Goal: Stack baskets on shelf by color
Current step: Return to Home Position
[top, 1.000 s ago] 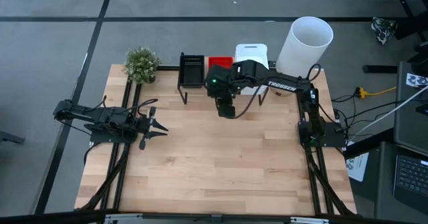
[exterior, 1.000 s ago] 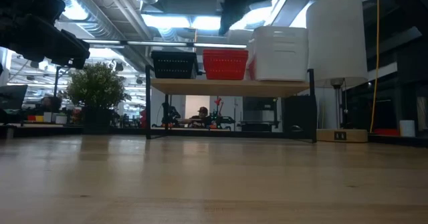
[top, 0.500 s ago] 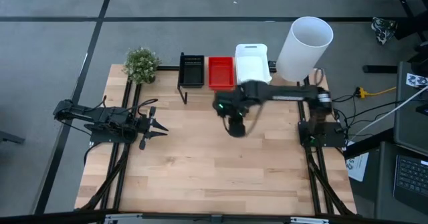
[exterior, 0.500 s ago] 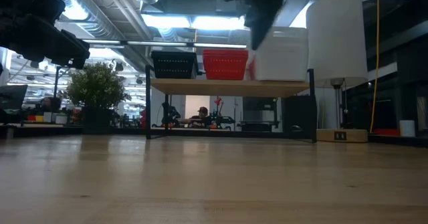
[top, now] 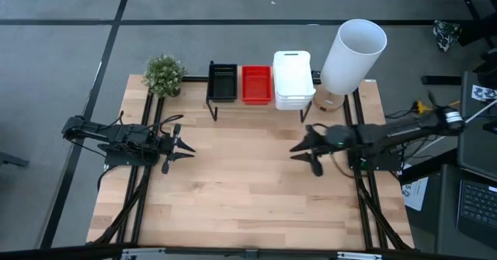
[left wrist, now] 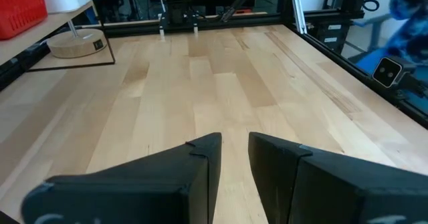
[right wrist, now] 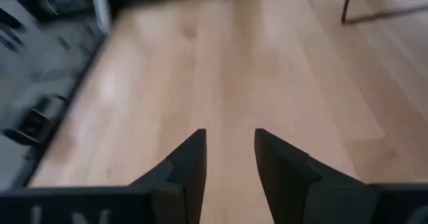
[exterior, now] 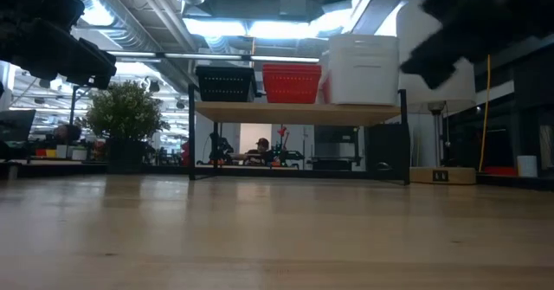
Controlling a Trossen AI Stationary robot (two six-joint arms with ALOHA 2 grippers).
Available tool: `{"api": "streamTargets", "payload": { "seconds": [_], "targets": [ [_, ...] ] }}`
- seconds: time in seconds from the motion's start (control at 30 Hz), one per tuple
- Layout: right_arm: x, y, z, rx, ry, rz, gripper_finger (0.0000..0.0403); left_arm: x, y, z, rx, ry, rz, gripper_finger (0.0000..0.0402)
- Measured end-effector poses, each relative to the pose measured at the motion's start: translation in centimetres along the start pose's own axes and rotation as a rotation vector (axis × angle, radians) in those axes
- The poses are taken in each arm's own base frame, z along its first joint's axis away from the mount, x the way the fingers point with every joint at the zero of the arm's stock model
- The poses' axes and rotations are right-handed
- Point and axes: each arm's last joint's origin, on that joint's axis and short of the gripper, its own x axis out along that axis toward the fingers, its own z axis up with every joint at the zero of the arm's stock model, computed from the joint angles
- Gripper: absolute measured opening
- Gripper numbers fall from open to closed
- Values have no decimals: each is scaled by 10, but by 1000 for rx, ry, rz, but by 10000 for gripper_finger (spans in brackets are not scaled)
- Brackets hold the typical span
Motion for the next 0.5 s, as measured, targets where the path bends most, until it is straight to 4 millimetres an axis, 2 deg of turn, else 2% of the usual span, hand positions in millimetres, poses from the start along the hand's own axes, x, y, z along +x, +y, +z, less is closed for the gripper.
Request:
{"api": "streamTargets", "payload": {
  "seconds": [0.1,0.23,0.37,0.5],
  "targets": [
    [-18,-6,-31,0,-138,31,126,0,0,0,0,0,0,69],
    [-35,-14,-63,7,-286,-25,126,0,0,0,0,0,0,69],
    [-48,-13,-75,-54,-409,1,126,0,0,0,0,0,0,69],
    [-59,-10,-76,-92,-499,52,126,0,0,0,0,0,0,69]
  ]
}}
